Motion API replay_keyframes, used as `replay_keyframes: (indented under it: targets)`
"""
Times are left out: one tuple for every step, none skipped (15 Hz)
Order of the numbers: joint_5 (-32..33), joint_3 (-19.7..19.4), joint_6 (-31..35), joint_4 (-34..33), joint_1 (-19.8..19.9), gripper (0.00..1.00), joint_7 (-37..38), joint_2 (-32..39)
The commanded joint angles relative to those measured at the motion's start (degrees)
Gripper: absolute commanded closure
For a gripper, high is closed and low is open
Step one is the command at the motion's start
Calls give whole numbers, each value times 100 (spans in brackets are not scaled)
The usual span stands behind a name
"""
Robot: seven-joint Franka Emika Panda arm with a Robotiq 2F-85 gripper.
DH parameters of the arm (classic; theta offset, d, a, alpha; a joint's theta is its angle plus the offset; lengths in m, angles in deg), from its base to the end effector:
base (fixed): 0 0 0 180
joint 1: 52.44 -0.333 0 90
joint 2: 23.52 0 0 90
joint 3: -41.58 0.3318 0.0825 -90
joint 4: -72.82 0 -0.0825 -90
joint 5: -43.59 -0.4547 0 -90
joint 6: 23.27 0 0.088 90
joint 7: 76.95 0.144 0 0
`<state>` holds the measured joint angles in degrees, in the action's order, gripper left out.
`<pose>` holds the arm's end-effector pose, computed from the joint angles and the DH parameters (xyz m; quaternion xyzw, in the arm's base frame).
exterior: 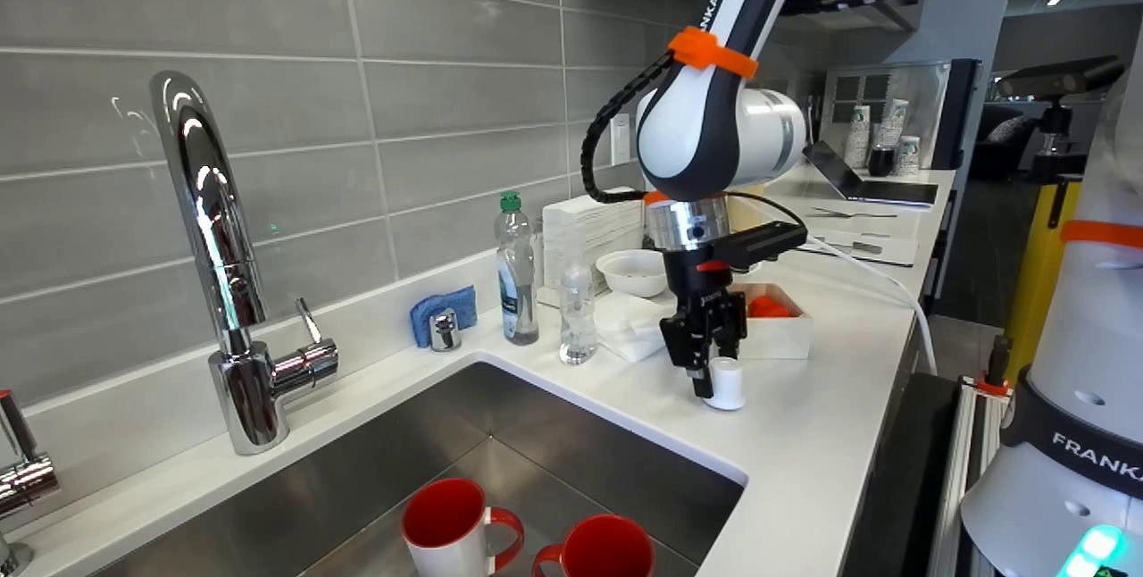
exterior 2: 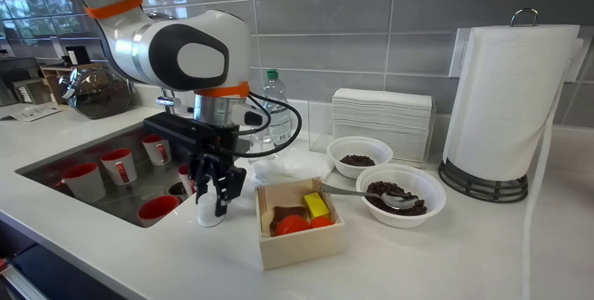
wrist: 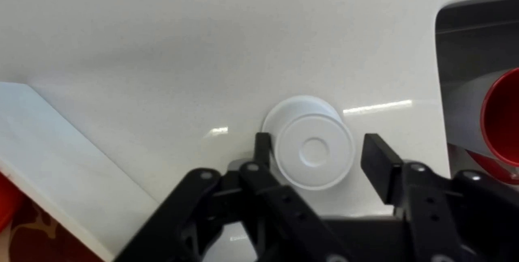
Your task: Put the shaker inside the box
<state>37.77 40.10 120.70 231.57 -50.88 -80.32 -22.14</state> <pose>0.3667 -0.0182 0.1004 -0.9889 0.0420 0.1388 0.0313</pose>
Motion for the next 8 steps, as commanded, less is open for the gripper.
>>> replay_keyframes:
  targets:
    - [-206,6,-174,-8,15,70,-221,-18]
    - [-193,4,-228,-8,17,77,-227,-33]
    - [-152,-1,-296,-10,19,84,-207,-71]
    - [-144,-4,-388,-15,22,84,-216,-115]
    - [-180,-7,-625,-19,30,84,-354,-242]
    - [-225,-13,-864,-27,39,84,-546,-369]
    - [-151,-39,-1116,-46,54,84,-617,-565]
    - [-79,-74,-1318,-75,73,84,-633,-746]
